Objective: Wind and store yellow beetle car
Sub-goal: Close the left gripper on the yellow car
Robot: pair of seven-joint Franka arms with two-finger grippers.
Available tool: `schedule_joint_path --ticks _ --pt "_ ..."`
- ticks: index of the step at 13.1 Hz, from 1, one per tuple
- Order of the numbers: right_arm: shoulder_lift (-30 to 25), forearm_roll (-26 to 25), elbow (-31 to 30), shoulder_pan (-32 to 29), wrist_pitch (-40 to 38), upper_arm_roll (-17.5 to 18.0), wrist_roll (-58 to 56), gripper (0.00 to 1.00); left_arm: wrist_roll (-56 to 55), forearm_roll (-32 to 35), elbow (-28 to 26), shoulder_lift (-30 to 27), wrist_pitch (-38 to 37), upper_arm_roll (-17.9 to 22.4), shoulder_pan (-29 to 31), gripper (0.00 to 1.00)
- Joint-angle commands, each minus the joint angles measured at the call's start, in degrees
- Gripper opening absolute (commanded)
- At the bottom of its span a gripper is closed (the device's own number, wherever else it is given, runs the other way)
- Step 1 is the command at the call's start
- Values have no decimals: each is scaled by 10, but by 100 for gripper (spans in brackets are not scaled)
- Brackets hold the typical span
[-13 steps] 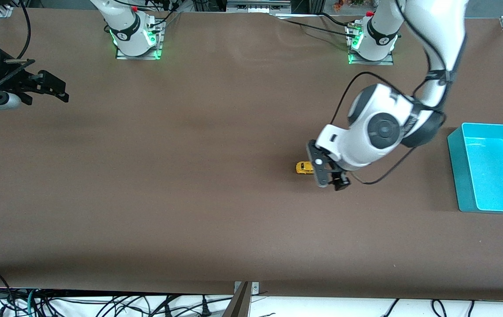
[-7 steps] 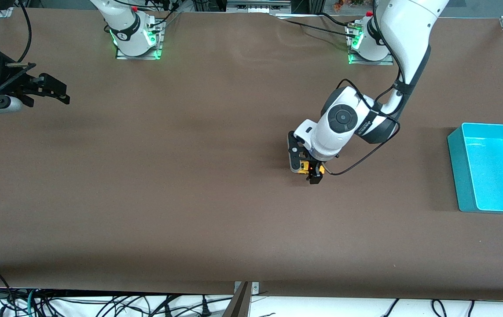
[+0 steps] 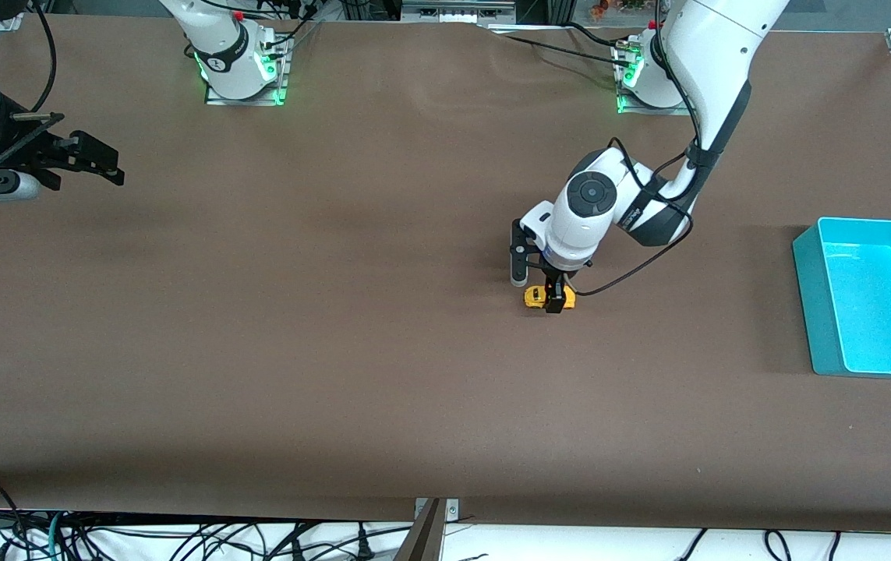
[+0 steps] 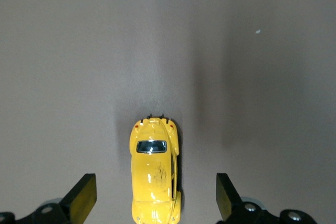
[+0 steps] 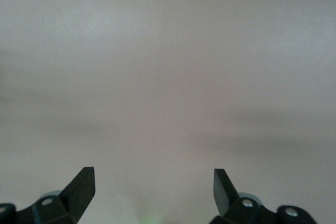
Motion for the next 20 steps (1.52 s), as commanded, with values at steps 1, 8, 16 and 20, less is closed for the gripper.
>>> schedule_joint_path --ticks 1,8,16,20 --pt "-1 1 0 5 0 -5 0 100 -44 44 -14 2 17 1 -1 100" --pt "-1 1 0 5 0 -5 0 100 -72 69 -10 33 35 1 -1 99" --pt "-1 1 0 5 0 -5 -1 100 -88 68 -8 25 31 0 -1 24" --pt "-1 1 0 5 -1 -5 -2 100 -79 62 -5 -23 -23 0 9 24"
